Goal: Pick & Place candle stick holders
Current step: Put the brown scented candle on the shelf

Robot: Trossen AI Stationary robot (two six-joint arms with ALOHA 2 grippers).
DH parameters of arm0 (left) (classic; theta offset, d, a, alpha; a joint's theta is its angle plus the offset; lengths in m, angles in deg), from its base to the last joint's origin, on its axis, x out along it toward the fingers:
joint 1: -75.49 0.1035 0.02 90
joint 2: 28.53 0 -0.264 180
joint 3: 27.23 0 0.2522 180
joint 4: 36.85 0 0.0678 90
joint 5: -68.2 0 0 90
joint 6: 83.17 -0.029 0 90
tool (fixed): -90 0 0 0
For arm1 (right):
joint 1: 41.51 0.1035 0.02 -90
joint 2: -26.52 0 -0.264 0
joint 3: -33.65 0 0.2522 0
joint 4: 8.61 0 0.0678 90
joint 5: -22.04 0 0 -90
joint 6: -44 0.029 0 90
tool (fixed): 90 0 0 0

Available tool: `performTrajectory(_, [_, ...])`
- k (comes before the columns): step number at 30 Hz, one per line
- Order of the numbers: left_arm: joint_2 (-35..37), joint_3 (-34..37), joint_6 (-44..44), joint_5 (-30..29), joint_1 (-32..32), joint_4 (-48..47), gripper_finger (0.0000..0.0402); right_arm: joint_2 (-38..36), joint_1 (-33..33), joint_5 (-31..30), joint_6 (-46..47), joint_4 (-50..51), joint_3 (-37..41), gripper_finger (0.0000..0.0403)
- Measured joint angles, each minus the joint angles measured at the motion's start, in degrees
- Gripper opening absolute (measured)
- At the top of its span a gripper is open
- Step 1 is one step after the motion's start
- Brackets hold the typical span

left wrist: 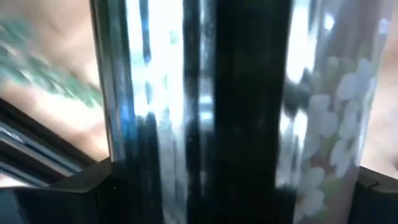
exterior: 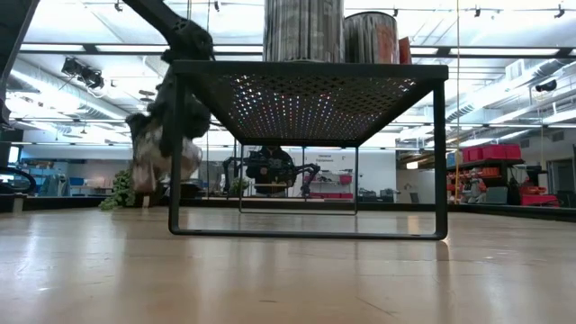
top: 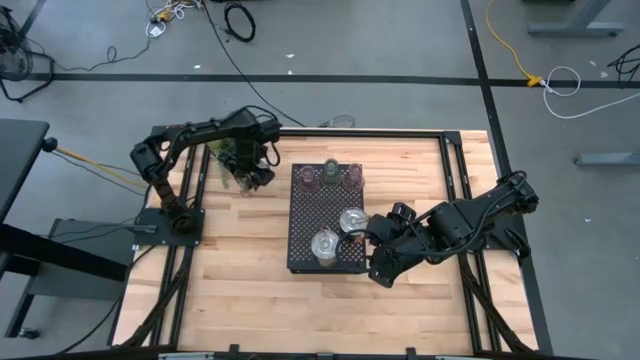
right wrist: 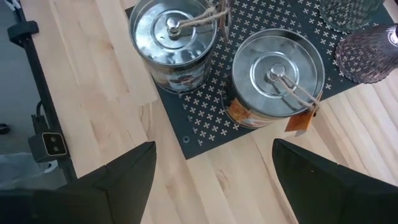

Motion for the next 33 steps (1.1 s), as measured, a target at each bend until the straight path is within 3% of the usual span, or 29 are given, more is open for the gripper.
performTrajectory(6, [0.0, -7.5, -4.3, 8.4, -0.1, -13.7, 0.0352, 0.0, 0.7, 0.0, -0.4, -0.1, 0.0, 0.0318])
performTrajectory(8, [0.7, -8.9, -3.6, 11.1, -0.1, -13.1, 0.0352, 0.0, 1.0, 0.0, -0.7, -0.2, 0.0, 0.0318])
performTrajectory(11, [2.3, -10.5, 2.0, 19.8, -0.4, -13.8, 0.0352, 0.0, 1.3, 0.0, -1.3, -0.3, 0.0, 0.0318])
performTrajectory(19, [3.2, -11.5, 12.2, 29.8, -4.2, -13.1, 0.0352, 0.0, 2.8, 0.1, -2.7, -0.3, 0.0, 0.0318])
performTrajectory(33, [9.3, -11.5, 32.0, 45.7, -20.0, -13.5, 0.0352, 0.0, 5.5, 0.1, -6.1, -1.6, 0.0, 0.0318])
